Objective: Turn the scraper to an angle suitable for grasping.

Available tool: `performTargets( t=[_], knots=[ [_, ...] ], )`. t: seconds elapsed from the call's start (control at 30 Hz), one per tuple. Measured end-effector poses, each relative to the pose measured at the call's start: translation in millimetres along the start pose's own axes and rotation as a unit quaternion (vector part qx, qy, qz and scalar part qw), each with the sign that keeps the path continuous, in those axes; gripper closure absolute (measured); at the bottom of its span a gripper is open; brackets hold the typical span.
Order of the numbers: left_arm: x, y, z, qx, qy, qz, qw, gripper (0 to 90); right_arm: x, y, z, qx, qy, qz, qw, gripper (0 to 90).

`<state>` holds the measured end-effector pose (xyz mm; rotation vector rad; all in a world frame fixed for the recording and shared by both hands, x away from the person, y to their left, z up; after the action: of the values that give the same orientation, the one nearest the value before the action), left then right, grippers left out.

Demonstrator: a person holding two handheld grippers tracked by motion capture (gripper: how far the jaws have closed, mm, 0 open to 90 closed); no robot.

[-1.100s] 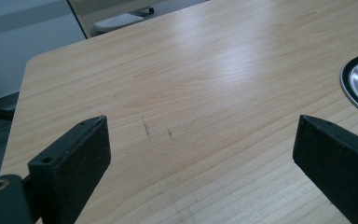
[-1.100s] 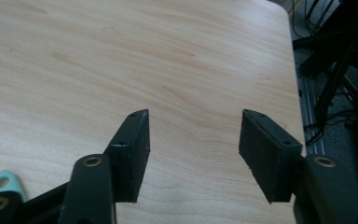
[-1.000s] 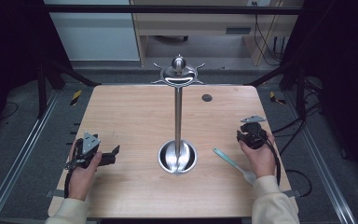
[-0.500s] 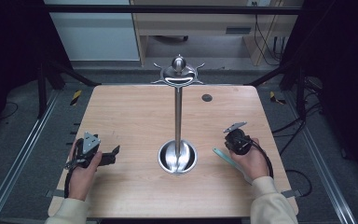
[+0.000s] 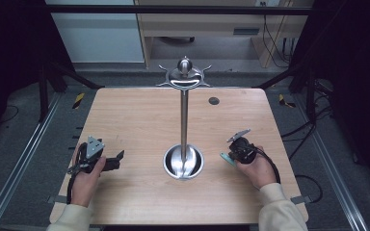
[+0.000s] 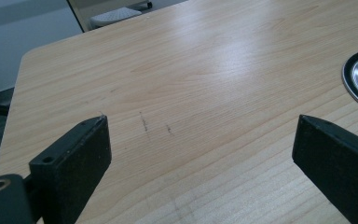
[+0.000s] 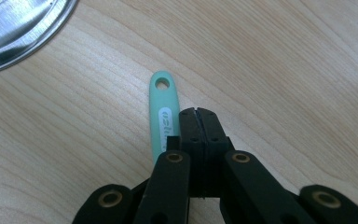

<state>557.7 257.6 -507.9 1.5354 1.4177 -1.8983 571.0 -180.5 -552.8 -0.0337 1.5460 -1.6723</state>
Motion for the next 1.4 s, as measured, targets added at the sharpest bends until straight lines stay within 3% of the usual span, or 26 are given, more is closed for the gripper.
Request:
performTargets(
  t=[0.23, 0.4, 0.6, 0.7, 0.93, 1.03, 1.07, 1.27, 1.3, 1.37, 1.4],
  knots=[
    [0.4, 0.4, 0.7, 0.002, 0.001, -0.002, 1.0, 4.1, 0.9, 1.1, 3.5, 0.006, 0.006, 0.0, 1.0, 90.0],
    [0.2, 0.3, 0.6, 0.002, 0.001, -0.002, 1.0, 4.2, 2.7, 1.3, -0.3, -0.006, -0.002, -0.001, 1.0, 90.0],
    [-0.5, 0.1, 1.2, 0.002, 0.002, -0.001, 1.0, 4.2, 7.1, -3.8, -14.1, -0.038, -0.024, 0.0, 0.999, 90.0],
    [0.0, 1.1, 2.6, 0.004, 0.006, -0.004, 1.0, 4.2, 8.1, -9.5, -22.5, -0.057, -0.035, 0.002, 0.9978, 90.0],
    [1.7, 1.2, 3.8, 0.006, 0.01, -0.01, 0.9999, 4.2, -8.4, -29.2, -24.9, -0.053, -0.051, 0.025, 0.997, 89.0],
    [1.8, 0.9, 3.8, 0.005, 0.01, -0.01, 0.9999, 4.2, -11.0, -35.0, -27.8, -0.056, -0.074, 0.01, 0.9957, 85.0],
    [1.8, 0.8, 4.1, 0.006, 0.011, -0.01, 0.9999, 4.2, -11.8, -35.9, -26.5, -0.055, -0.095, -0.004, 0.994, 83.1],
    [1.5, 1.8, 6.2, 0.009, 0.016, -0.014, 0.9997, 4.2, -13.0, -37.4, -26.2, -0.067, -0.121, -0.039, 0.9896, 75.4],
    [1.6, 2.1, 6.4, 0.01, 0.017, -0.015, 0.9997, 4.2, -12.0, -36.6, -25.8, -0.07, -0.132, -0.054, 0.9873, 73.1],
    [1.7, 3.2, 7.4, 0.011, 0.017, -0.016, 0.9997, 4.2, -11.2, -36.5, -26.3, -0.071, -0.134, -0.064, 0.9864, 72.5],
    [2.0, 3.5, 7.9, 0.012, 0.019, -0.018, 0.9996, 4.2, -9.9, -34.1, -25.3, -0.068, -0.147, -0.076, 0.984, 70.7]
  ],
)
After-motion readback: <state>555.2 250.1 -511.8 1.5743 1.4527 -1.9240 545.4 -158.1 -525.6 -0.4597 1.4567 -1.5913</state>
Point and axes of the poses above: each handheld gripper's, and its own axes: y roughly forward along the jaws, x roughly out of its underside, z roughly to its right, the point moved 9 cm from there along y, roughly forward along the jaws, and after that the axes turned 9 degrees about x, right-handed, at the moved point
